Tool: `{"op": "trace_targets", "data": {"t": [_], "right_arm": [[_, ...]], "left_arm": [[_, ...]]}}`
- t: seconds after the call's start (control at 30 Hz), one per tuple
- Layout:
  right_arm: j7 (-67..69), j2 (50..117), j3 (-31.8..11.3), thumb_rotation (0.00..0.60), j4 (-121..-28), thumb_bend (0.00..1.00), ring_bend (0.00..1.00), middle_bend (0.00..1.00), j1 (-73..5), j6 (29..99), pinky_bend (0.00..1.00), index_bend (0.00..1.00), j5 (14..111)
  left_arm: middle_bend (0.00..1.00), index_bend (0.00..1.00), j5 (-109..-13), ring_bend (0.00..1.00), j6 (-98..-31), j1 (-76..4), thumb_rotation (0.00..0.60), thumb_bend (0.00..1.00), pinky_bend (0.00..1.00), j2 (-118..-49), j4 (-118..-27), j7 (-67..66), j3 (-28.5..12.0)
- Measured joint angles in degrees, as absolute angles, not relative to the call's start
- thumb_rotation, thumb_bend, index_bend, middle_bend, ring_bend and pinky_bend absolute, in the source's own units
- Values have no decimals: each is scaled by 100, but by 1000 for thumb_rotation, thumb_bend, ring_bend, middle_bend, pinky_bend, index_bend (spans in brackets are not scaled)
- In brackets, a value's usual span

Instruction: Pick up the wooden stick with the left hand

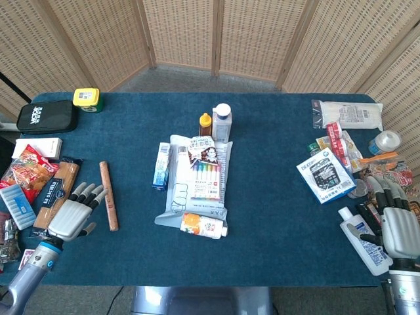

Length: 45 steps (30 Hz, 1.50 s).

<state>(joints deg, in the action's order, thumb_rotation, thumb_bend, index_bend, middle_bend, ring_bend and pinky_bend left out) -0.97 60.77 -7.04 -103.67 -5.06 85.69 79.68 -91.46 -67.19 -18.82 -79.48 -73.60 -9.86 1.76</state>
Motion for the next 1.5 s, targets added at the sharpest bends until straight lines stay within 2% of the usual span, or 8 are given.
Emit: {"op": "trace_targets", "data": {"t": [0.33, 0.67, 0.97, 1.33, 1.5], "right_arm": [[213, 6057, -656, 600, -10292, 0, 0, 0, -345, 8702, 0, 0, 8027], [352, 6020, -640, 600, -10238, 0, 0, 0, -202, 8824, 0, 0, 8037], [381, 6013, -637, 600, -10228, 0, 0, 0, -110, 8904, 0, 0, 8045], [341, 6046, -651, 600, -10261, 0, 0, 0, -100, 8843, 0, 0, 8010], [294, 6043, -668, 600, -10295, 0, 0, 0, -108, 8840, 0, 0, 8021]], "left_arm": [[0, 0, -9106, 0, -6535, -2202, 600, 338, 0, -8465, -7007, -1179, 42], [0, 0, -8913, 0, -6355, -2463, 600, 338, 0, -8684, -6946, -1258, -128], [0, 0, -8757, 0, -5915, -2768, 600, 337, 0, -8817, -6727, -1075, -182], [0, 0, -8803, 0, -6516, -2742, 600, 337, 0, -8662, -6659, -265, -281], [0, 0, -8906, 0, -6542, -2711, 600, 338, 0, -8331, -6851, 34, -150]]}}
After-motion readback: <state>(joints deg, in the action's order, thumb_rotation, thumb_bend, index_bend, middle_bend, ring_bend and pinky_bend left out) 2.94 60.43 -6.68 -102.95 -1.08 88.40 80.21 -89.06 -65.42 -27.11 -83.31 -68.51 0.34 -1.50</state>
